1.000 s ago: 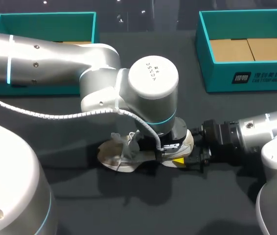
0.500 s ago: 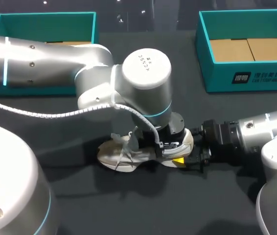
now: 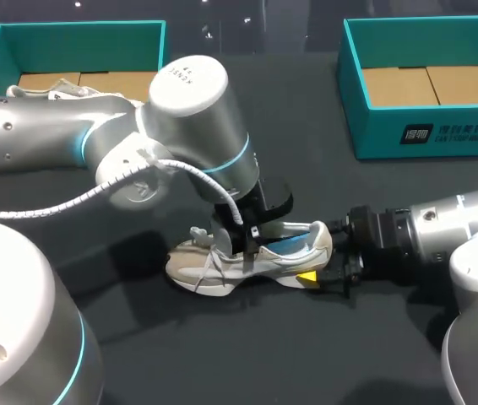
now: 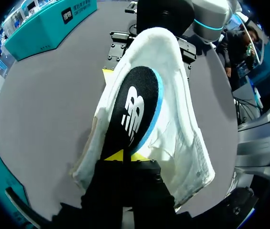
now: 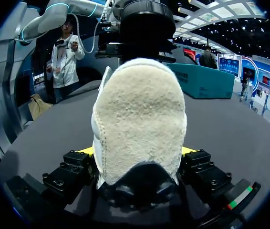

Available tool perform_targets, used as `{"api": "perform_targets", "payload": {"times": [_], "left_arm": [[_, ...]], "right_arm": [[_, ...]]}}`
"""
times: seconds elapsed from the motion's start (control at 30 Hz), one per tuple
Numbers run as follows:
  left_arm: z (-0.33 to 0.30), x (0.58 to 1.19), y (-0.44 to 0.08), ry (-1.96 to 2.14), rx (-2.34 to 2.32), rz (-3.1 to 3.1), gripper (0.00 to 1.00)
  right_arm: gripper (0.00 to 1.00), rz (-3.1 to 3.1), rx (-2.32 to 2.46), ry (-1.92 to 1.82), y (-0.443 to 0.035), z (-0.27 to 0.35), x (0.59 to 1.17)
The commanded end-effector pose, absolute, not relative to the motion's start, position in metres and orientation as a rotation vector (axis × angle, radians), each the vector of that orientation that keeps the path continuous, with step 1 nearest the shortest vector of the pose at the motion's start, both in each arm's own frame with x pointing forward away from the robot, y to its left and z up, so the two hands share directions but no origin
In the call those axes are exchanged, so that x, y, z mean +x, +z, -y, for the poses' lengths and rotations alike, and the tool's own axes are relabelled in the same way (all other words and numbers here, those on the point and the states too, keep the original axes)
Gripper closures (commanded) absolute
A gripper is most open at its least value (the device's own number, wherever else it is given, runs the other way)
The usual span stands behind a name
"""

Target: Take the shoe out of the shoebox, open the shoe tongue, remove and reinsert the insole, then place the shoe into the shoebox

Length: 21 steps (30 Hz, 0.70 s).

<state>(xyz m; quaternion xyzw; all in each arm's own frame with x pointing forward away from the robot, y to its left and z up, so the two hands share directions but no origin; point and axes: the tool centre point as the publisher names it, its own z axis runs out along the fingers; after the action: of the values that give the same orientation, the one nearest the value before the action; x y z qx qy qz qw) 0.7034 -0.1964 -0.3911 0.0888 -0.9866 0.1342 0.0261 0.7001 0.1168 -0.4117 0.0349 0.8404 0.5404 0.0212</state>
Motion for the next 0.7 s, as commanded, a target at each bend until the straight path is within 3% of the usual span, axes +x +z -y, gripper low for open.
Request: {"api": "perform_targets", "payload": {"times": [0.03, 0.7], "left_arm": [[0.179, 0.705, -0.392, 0.489, 0.265, 3.029, 1.00], [0.180, 0.700, -0.364, 0.676, 0.203, 2.921, 1.00]], "right_arm": [[1.00, -2.609, 0.110, 1.667, -0.412, -0.116, 0.698], [1.00, -2.609, 0.110, 1.667, -0.412, -0.116, 0.698]]}}
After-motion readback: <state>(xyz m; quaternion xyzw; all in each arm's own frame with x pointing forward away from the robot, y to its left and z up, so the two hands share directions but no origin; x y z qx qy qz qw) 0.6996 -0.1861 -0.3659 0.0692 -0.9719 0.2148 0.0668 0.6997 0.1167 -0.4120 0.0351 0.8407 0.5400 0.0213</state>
